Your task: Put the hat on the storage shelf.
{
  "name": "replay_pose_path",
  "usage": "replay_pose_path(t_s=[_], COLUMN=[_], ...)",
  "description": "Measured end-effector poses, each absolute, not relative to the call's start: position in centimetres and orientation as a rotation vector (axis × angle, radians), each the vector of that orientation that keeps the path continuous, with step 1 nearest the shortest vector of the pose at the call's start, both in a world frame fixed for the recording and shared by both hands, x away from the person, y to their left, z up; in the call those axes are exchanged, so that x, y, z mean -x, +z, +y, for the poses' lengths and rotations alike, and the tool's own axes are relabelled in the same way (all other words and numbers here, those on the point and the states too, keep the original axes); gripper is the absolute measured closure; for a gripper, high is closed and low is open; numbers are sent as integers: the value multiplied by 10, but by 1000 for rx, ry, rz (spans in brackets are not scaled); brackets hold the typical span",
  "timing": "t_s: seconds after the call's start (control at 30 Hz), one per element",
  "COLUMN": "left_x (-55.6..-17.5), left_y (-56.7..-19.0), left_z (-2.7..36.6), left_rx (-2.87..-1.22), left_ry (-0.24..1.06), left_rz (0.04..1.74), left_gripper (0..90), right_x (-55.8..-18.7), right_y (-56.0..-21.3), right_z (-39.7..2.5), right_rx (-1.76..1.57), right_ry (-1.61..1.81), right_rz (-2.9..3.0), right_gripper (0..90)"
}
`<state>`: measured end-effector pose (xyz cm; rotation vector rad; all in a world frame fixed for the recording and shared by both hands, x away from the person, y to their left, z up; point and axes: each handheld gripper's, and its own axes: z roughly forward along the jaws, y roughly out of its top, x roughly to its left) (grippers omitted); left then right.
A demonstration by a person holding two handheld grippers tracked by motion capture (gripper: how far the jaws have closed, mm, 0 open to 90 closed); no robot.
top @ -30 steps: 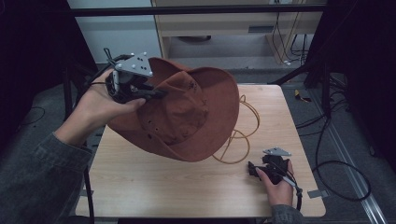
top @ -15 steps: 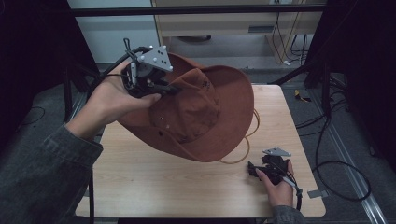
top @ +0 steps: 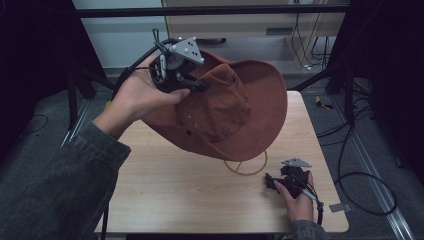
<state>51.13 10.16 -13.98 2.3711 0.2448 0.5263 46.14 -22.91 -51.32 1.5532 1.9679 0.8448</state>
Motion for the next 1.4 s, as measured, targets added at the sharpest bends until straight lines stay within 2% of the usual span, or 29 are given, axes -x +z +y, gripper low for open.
replay_pose_path(t_s=[0.67, 1.4], left_x=[-526, -542], left_y=[-146, -147], left_z=[51, 24], left_rx=[-2395, -2393], left_ry=[491, 474], left_rz=[186, 180], left_gripper=[887, 887], right_x=[-462, -463], right_y=[-513, -513], right_z=[-230, -228], right_rx=[-1545, -1566], right_ry=[840, 848], right_rz=[1974, 1963], right_gripper=[7, 5])
